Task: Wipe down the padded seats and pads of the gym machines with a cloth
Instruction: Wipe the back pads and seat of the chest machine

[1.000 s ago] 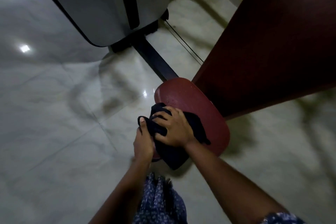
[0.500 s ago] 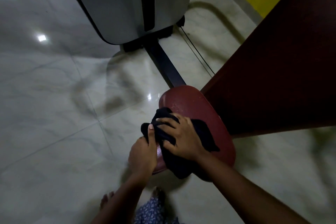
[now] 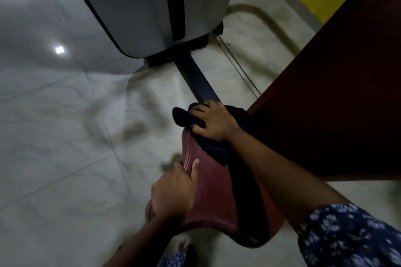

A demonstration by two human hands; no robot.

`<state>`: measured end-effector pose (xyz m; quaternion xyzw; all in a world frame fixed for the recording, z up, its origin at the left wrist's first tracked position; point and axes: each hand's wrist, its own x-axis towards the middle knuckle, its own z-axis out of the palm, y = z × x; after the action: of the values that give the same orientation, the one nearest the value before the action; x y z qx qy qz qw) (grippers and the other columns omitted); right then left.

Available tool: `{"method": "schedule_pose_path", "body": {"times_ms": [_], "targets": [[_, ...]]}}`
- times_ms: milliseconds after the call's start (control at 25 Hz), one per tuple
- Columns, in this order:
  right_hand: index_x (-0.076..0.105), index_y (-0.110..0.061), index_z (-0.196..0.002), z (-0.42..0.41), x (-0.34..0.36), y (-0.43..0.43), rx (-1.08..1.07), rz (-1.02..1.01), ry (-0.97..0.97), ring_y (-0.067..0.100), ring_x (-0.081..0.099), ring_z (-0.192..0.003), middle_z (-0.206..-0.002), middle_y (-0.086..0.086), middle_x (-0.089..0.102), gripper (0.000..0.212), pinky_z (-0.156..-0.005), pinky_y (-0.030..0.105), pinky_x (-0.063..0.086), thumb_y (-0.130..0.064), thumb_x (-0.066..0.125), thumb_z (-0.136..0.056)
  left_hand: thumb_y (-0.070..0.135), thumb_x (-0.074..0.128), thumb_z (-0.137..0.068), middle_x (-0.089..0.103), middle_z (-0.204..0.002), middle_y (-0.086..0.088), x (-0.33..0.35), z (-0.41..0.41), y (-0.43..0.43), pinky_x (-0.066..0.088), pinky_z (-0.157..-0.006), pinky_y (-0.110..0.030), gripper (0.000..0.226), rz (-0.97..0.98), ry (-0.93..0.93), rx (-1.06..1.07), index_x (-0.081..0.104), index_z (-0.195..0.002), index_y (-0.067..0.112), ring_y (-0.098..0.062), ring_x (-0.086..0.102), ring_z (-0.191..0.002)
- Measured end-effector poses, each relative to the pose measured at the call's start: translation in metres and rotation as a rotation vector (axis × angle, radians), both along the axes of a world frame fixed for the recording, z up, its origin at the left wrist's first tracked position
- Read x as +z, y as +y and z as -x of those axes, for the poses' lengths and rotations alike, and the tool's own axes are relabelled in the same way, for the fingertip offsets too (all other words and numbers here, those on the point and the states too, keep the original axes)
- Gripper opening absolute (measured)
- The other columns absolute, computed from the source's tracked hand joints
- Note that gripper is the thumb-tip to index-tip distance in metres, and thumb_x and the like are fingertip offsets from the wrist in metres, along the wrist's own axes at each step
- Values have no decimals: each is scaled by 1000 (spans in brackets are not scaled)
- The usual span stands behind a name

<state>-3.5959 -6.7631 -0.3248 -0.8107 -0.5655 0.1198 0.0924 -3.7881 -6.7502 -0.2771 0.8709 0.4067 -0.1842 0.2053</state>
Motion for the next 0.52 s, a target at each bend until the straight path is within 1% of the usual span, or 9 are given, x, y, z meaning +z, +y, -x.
{"method": "schedule_pose_path", "body": {"times_ms": [40, 80, 160, 200, 240, 360, 440, 520], "targets": [[59, -22, -121, 7, 2, -1, -5, -37, -4, 35, 49, -113, -125, 0, 59, 64, -87, 42, 35, -54, 27, -75, 60, 13, -93, 67, -104, -7, -1, -1, 0, 44, -79, -35, 60, -5, 13, -9, 51, -110, 17, -27, 63, -96], [60, -24, -119, 19, 4, -4, 38, -83, -15, 35, 49, -114, -123, -1, 60, 60, -87, 42, 36, -51, 30, -75, 60, 14, -93, 66, -105, -7, -2, -1, -1, 44, -79, -36, 58, -14, 14, -13, 50, -110, 17, -27, 63, -97], [64, -27, -113, 42, 4, -10, 211, -155, -17, 32, 50, -115, -118, -4, 63, 51, -88, 42, 37, -47, 36, -76, 58, 16, -94, 66, -106, -5, -2, 0, 0, 43, -80, -35, 55, -14, 10, -8, 50, -111, 18, -25, 63, -98], [65, -27, -112, 47, 4, -11, 262, -164, -6, 30, 50, -115, -117, -6, 64, 50, -88, 42, 38, -46, 37, -76, 58, 17, -94, 66, -105, -5, -4, -1, 1, 43, -79, -35, 54, -8, 4, -6, 50, -111, 18, -25, 63, -97], [66, -27, -111, 45, 3, -10, 252, -153, 11, 29, 51, -115, -117, -6, 64, 50, -88, 41, 38, -47, 37, -76, 59, 16, -94, 66, -104, -5, -5, -1, 1, 43, -78, -35, 55, -5, -3, -7, 49, -111, 18, -25, 63, -96], [64, -26, -113, 20, 2, -4, -3, -101, 31, 29, 53, -110, -118, -6, 63, 58, -84, 40, 38, -55, 32, -74, 62, 12, -92, 66, -106, -8, -6, -1, 2, 44, -79, -36, 61, -22, 12, -10, 49, -114, 19, -28, 63, -98], [60, -25, -117, -1, -1, -7, -185, 0, 60, 30, 52, -111, -122, -3, 60, 64, -85, 38, 36, -59, 28, -74, 62, 12, -91, 67, -107, -9, -5, -1, 2, 45, -80, -36, 63, -38, 13, -11, 49, -119, 19, -28, 63, -100], [55, -21, -120, -18, -5, -17, -373, 61, 180, 29, 52, -111, -122, 1, 58, 53, -83, 35, 37, -57, 37, -85, 61, 12, -92, 67, -106, -8, -4, -2, 2, 44, -80, -36, 62, -46, 3, -20, 49, -119, 20, -28, 63, -100]]}}
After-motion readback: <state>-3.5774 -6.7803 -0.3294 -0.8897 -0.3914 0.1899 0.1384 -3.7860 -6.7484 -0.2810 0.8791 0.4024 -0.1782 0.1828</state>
